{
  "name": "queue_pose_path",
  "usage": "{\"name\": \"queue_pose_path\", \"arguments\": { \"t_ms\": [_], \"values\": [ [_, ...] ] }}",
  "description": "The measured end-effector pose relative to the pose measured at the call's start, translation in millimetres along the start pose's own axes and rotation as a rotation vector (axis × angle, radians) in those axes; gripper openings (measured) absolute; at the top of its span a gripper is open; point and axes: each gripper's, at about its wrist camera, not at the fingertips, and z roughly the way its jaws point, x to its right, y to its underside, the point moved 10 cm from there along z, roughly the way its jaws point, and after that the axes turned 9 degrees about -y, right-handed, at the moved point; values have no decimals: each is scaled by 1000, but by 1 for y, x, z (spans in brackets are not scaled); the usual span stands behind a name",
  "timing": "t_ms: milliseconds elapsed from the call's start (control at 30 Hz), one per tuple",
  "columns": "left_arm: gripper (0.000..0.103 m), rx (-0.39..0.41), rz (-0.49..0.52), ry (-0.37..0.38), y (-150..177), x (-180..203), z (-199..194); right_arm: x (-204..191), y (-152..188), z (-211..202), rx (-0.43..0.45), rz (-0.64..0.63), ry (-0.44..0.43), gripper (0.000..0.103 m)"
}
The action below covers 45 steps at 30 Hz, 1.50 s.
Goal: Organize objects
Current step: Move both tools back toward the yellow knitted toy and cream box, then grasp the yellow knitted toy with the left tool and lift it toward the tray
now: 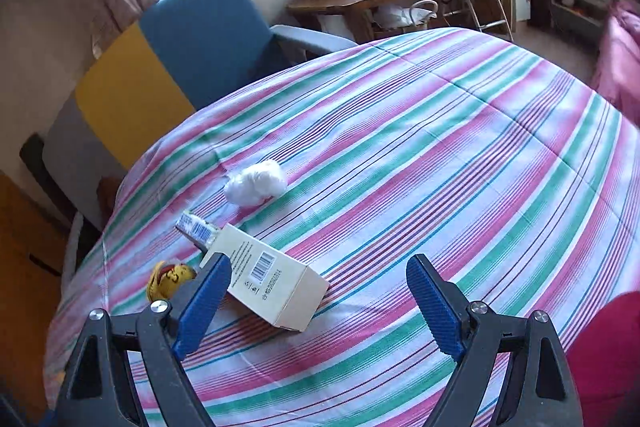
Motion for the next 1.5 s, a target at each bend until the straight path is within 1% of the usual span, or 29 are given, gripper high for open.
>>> {"name": "queue_pose_path", "arguments": {
  "t_ms": [67, 167, 267, 333, 367, 400, 500, 633, 800, 867, 900, 933, 967, 1067, 1233, 1367, 1500],
  "values": [
    [70, -16, 9, 31, -11, 20, 13, 2, 1, -1, -7, 21, -8, 90],
    [70, -40, 39, 52, -26, 48, 35, -1, 6, 1, -37, 37, -40, 90],
    [75, -68, 76, 67, -38, 73, 64, -7, 9, 3, -49, 24, -57, 90],
    [79, -85, 80, 62, -44, 83, 81, -9, 11, 4, -57, 20, -70, 90],
    [83, -96, 84, 65, -46, 89, 92, -10, 12, 5, -61, 18, -75, 90],
    [83, -104, 86, 61, -50, 93, 103, -11, 13, 5, -67, 17, -80, 90],
    [85, -122, 116, 38, -58, 104, 133, -12, 16, 9, -87, 18, -87, 91],
    [87, -150, 129, 7, -66, 111, 166, -11, 17, 10, -93, 24, -93, 91],
    [88, -176, 136, -7, -71, 116, 196, -11, 17, 11, -94, 25, -100, 91],
    [88, -199, 129, -7, -71, 118, 209, -12, 17, 11, -96, 20, -101, 91],
    [86, -210, 120, -10, -70, 117, 215, -12, 18, 12, -96, 17, -100, 91],
    [79, -221, 100, 10, -68, 116, 218, -13, 17, 12, -96, 15, -99, 91],
    [61, -236, 84, 46, -65, 117, 219, -13, 17, 12, -94, 11, -97, 91],
    [51, -196, 104, 44, -60, 114, 200, -14, 17, 12, -92, -1, -96, 91],
    [50, -140, 114, 82, -47, 108, 150, -19, 20, 16, -107, -40, -83, 91],
    [50, -107, 107, 89, -31, 97, 111, -17, 22, 18, -115, -43, -62, 91],
    [50, -84, 92, 96, -15, 82, 80, -18, 26, 22, -137, -65, -41, 91]
  ]
}}
